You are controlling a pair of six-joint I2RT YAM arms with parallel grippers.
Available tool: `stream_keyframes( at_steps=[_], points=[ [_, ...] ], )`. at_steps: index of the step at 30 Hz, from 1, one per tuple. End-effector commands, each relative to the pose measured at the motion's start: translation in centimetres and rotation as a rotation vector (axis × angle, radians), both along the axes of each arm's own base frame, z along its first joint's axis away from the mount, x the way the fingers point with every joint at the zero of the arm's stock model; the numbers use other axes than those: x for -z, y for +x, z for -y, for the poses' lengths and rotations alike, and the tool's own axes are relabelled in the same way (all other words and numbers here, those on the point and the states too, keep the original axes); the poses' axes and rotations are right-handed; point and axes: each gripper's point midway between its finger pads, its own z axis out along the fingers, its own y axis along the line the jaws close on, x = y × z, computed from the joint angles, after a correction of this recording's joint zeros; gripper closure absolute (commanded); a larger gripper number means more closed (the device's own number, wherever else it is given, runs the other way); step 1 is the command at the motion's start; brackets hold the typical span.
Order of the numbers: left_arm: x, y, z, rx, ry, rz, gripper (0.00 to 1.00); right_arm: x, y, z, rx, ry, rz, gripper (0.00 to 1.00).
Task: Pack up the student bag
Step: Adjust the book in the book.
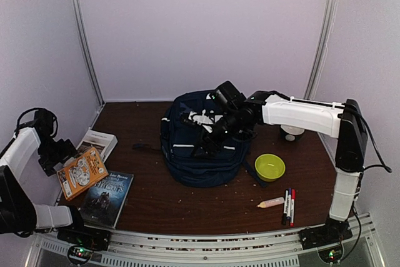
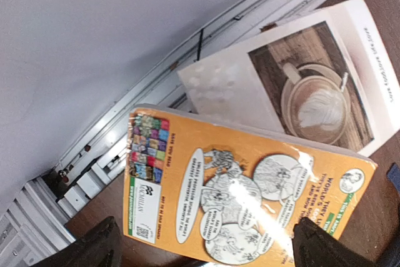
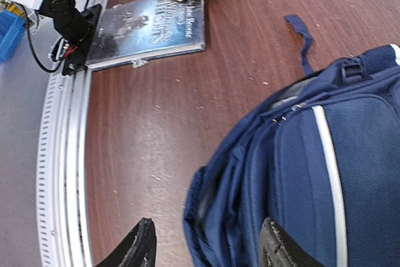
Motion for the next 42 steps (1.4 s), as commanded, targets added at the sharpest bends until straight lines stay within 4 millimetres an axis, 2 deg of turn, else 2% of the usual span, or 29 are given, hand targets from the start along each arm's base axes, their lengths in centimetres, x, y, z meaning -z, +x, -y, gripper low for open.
stream_keyframes(
  at_steps=[1, 3, 5, 10, 12, 18, 25, 31, 33, 36, 42],
  points=[
    [1.1, -1.1, -1.0, -0.012, 0.013, -0.056, 0.02, 0.7, -2.2, -1.4, -0.027, 0.001, -0.085, 0.43],
    [1.7, -1.4, -1.3, -0.027, 0.020, -0.071, 0.02, 0.8, -2.4, -1.3, -0.028, 0.000, -0.094, 0.42],
    [2.2, -1.5, -1.2, -0.053, 0.003, -0.077, 0.02, 0.8, -2.5, -1.3, -0.033, 0.000, -0.103, 0.36],
    [6.4, -1.8, 0.9, -0.074, -0.151, -0.106, 0.02, 0.7, -2.6, -1.4, -0.035, -0.001, -0.106, 0.35],
    [7.1, -1.8, 1.4, -0.081, -0.178, -0.100, 0.02, 0.6, -2.6, -1.4, -0.036, -0.001, -0.105, 0.34],
    [5.9, -0.8, 3.0, -0.027, -0.234, 0.016, 0.02, 0.9, -2.5, -1.4, -0.036, -0.006, -0.109, 0.34],
    [5.7, 0.4, 7.7, 0.110, -0.383, 0.091, 0.04, 2.1, -2.5, -1.9, -0.037, -0.025, -0.155, 0.34],
    [4.6, 2.0, 11.2, 0.237, -0.409, 0.130, 0.07, 2.2, -2.9, -2.2, -0.041, -0.016, -0.189, 0.34],
    [4.4, 2.1, 11.8, 0.261, -0.394, 0.123, 0.08, 2.4, -3.0, -2.2, -0.041, -0.020, -0.191, 0.34],
    [3.8, 1.4, 10.1, 0.226, -0.288, 0.096, 0.08, 2.7, -3.0, -2.0, -0.041, -0.026, -0.194, 0.34],
    [0.7, -0.1, 4.5, 0.085, 0.008, 0.083, 0.02, 2.7, -3.2, -1.8, -0.050, -0.030, -0.189, 0.34]
  ],
)
